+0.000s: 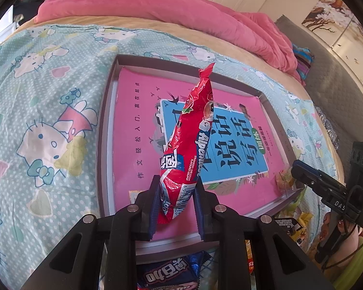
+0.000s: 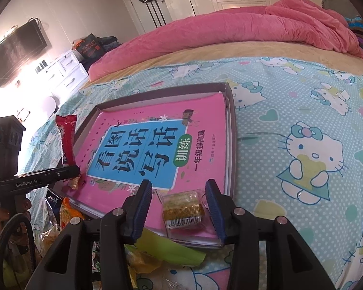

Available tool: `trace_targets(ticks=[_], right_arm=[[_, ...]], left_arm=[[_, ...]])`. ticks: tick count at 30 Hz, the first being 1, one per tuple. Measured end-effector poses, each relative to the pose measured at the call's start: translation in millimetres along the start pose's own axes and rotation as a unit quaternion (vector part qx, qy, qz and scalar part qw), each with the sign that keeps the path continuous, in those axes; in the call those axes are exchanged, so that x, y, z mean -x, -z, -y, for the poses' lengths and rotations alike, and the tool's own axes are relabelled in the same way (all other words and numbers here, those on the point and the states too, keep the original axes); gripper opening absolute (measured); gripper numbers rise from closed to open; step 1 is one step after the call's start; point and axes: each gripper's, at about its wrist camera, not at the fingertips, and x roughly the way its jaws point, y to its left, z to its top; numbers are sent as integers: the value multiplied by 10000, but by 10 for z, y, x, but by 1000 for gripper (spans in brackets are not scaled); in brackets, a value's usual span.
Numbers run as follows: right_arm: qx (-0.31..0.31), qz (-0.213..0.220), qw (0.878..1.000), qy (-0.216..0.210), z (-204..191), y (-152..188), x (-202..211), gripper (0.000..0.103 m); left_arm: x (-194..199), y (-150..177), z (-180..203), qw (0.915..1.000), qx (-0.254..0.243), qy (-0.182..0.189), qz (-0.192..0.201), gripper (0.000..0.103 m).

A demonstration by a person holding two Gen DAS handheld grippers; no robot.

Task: Organize snacks
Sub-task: 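Lower and release the red bag into the tray while the right tool releases the cake there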

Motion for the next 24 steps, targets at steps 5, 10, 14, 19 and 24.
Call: trace_targets(ticks=[5,10,14,19,24], right_arm=[[-27,114,9999,-15,7,2,61,50],[-36,223,9997,-4,4,-1,118,53],[0,297,9996,-7,-7,-6,154,55],[12,358,9994,7,-14,-2,191,56],[-46,439,9990,25,11,-1,238,60]], left_arm=[[34,2,-18,10000,52,34,32,28],[85,1,-37,9999,99,76,62,31],[130,-5,-38,9998,121,133,117,38],[196,-8,-41,9996,132,152,199,44],[300,-13,-43,9990,152,207,354,52]])
